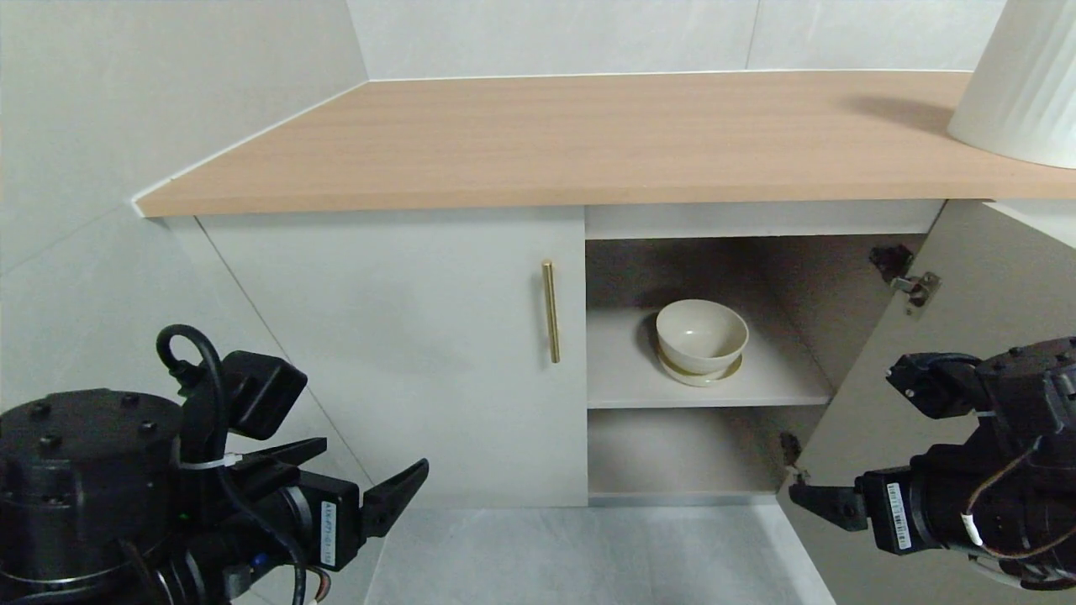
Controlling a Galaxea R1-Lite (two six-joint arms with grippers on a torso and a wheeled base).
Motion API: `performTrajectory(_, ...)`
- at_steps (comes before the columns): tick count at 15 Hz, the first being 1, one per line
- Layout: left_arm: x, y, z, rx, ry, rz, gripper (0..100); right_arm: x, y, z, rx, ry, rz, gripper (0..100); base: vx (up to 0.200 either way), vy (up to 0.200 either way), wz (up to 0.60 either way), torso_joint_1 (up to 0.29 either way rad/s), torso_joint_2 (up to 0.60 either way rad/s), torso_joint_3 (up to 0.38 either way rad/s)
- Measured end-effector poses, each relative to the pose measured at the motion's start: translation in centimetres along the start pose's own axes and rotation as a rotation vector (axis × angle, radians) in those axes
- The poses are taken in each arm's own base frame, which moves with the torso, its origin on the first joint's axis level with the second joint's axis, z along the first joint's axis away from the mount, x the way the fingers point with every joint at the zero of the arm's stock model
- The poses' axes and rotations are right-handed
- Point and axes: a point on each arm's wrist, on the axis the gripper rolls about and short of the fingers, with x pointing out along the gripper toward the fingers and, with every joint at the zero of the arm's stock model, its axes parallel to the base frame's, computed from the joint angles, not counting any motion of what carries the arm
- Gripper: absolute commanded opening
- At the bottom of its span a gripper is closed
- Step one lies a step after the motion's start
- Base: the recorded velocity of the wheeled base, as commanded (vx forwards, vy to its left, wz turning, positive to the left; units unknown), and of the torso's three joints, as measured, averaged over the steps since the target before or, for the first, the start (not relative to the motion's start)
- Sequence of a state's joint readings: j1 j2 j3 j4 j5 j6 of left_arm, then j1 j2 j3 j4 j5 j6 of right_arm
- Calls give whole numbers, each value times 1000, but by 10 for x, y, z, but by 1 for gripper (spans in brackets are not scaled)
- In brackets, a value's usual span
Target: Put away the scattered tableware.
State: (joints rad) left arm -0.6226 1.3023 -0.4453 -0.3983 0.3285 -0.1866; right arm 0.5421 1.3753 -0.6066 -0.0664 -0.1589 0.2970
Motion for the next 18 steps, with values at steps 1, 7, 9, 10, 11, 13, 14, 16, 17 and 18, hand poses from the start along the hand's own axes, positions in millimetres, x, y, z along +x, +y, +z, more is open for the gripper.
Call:
performTrajectory(1, 0, 0, 0, 2, 2, 2, 100, -1, 0, 0, 1, -3, 1, 100, -200, 0, 0, -2, 7, 2)
performTrajectory(7, 0, 0, -1, 4, 5, 2, 100, -2, 1, -1, -6, -1, 5, 100, -200, 0, 0, 1, 1, 3)
performTrajectory(9, 0, 0, -1, 4, 5, 2, 100, -1, 1, -3, -8, 3, 5, 100, -200, 0, 0, 2, 2, -2)
performTrajectory(10, 0, 0, -1, 5, 6, 1, 100, -1, 1, -3, -8, 4, 5, 100, -200, 0, 0, -2, 2, -2)
performTrajectory(11, 0, 0, -1, 5, 7, 1, 100, -1, 1, -3, -8, 4, 5, 100, -200, 0, 0, 2, -2, 7)
performTrajectory(13, 0, 0, -1, 5, 7, 1, 100, -1, 1, -3, -9, 4, 6, 100, -200, 0, 0, 5, 0, 2)
performTrajectory(14, 0, 0, -1, 5, 7, 1, 100, -1, 1, -3, -9, 5, 6, 100, -200, 0, 0, 7, -2, 2)
performTrajectory(16, 0, 0, -2, 6, 9, 0, 100, -1, 1, -3, -10, 6, 6, 100, -200, 0, 0, 2, 5, 2)
performTrajectory(17, 0, 0, -3, 6, 11, -2, 100, -1, 1, -3, -9, 5, 5, 100, 0, 0, 0, 0, 0, 0)
performTrajectory(18, 0, 0, -3, 7, 14, -1, 100, -1, 1, -4, -10, 7, 5, 100, 0, 0, 0, 0, 0, 0)
